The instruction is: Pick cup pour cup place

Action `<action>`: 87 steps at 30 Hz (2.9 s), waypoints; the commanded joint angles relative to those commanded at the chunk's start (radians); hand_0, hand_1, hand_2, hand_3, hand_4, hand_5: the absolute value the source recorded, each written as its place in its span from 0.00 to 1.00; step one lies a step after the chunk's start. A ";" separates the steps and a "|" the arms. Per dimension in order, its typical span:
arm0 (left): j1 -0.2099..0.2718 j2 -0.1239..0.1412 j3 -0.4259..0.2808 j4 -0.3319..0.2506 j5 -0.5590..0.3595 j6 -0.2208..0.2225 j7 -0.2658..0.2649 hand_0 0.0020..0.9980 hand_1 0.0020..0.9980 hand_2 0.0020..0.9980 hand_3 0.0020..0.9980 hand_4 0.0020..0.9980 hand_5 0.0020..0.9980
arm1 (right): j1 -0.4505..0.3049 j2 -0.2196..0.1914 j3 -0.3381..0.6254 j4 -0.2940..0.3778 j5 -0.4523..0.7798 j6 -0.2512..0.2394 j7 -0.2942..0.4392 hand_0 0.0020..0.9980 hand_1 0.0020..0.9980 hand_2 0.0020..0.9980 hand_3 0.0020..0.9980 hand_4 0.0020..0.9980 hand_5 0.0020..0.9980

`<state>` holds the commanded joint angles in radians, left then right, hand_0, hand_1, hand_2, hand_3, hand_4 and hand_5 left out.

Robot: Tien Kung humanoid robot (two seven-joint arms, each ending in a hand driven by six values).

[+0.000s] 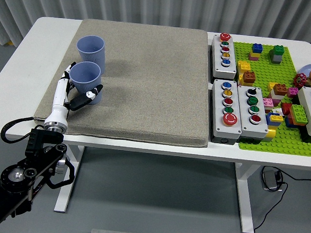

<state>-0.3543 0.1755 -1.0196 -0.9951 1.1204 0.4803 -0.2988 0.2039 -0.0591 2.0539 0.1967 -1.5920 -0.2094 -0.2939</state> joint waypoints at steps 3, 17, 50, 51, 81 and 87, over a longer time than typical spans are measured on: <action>-0.004 0.001 0.003 0.003 -0.004 -0.002 0.001 0.74 0.74 0.91 1.00 0.93 0.30 | 0.000 0.000 0.000 0.000 0.000 0.001 0.000 0.67 0.60 0.59 0.59 0.00 0.16; -0.011 -0.006 0.008 0.013 0.011 -0.009 0.015 0.67 0.67 0.74 0.91 0.91 0.29 | 0.004 -0.001 -0.002 0.000 0.004 0.001 0.000 0.68 0.61 0.59 0.59 0.00 0.16; 0.000 -0.012 -0.010 0.003 0.032 0.047 -0.005 0.51 0.49 0.51 0.55 0.82 0.18 | 0.002 -0.002 0.003 0.000 -0.004 0.006 -0.005 0.67 0.61 0.59 0.59 0.00 0.16; 0.004 -0.011 -0.018 -0.005 0.040 0.049 -0.004 0.51 0.49 0.51 0.55 0.82 0.18 | 0.002 -0.002 0.004 0.000 -0.006 0.006 -0.005 0.67 0.61 0.59 0.59 0.00 0.16; -0.156 0.244 -0.056 0.008 0.284 -0.053 0.187 0.48 0.50 0.50 0.54 0.77 0.11 | -0.008 -0.013 -0.024 0.001 0.042 -0.004 -0.003 0.67 0.61 0.59 0.59 0.00 0.16; -0.225 0.275 -0.022 0.043 0.325 -0.076 0.207 0.48 0.50 0.50 0.54 0.78 0.12 | -0.004 -0.015 -0.029 0.000 0.049 -0.005 -0.003 0.68 0.60 0.59 0.59 0.00 0.16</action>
<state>-0.5795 0.4505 -1.0413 -0.9516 1.4449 0.4038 -0.0919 0.1999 -0.0742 2.0247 0.1970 -1.5431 -0.2143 -0.2968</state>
